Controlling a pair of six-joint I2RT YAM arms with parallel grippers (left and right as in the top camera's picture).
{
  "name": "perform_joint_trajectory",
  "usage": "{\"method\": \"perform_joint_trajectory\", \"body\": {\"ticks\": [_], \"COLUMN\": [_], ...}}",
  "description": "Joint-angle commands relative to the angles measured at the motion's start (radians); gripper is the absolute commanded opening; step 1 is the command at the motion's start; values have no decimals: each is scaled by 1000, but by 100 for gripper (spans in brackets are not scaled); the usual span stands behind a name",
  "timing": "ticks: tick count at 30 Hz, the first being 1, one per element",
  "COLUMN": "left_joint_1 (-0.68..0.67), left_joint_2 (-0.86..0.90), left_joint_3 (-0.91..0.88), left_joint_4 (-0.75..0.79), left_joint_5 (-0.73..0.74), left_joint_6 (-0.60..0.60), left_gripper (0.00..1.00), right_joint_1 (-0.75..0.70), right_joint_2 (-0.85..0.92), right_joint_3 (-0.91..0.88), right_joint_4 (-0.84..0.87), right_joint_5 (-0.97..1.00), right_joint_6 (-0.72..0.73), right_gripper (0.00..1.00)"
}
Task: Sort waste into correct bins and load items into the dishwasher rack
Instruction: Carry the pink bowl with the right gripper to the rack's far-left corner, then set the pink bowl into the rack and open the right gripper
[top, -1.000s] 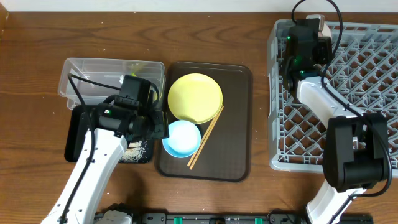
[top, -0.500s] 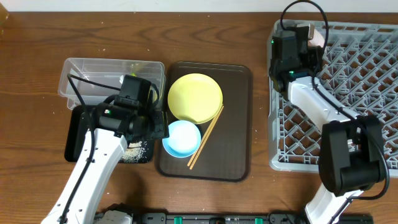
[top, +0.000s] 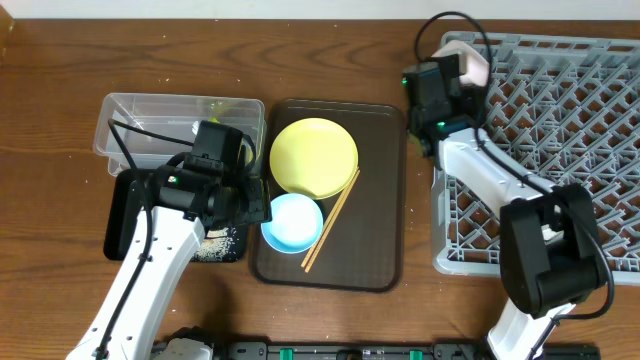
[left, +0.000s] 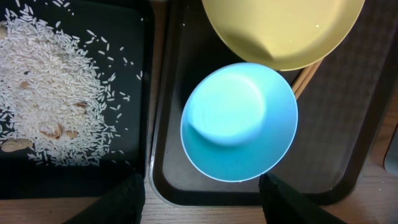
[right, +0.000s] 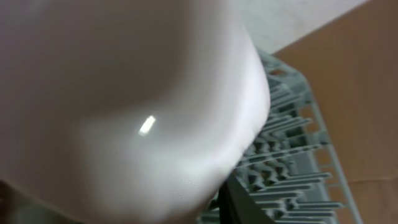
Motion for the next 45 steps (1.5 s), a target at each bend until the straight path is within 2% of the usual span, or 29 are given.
{"method": "perform_joint_trajectory", "body": {"ticks": [1,15,20,24,28,32,45], "left_joint_1": [6,6,6,6,6,6,6], "left_joint_2": [2,2,2,2,2,2,2], "left_joint_3": [-9,-9,-9,-9,-9,-9,-9], "left_joint_4": [-6,-16,-16,-16,-16,-16,-16], "left_joint_5": [-15,-16,-16,-16,-16,-16,-16], "left_joint_6": [-2,-1,-1,-1,-1,-1,-1], "left_gripper": [62,62,62,62,62,62,62], "right_joint_1": [6,-15,-20,-19,-19,-19,-27], "right_joint_2": [10,10,-15,-86,-180,-221,-67], "right_joint_3": [-10,-10,-10,-10,-10,-10,-10], "right_joint_4": [-14,-39,-39,-39,-19,37,132], "right_joint_5": [-29,-27,-43,-167,-410,-645,-676], "right_joint_6": [75,93,119,119,119,97,85], "right_gripper": [20,19,23,22,14,2,1]}}
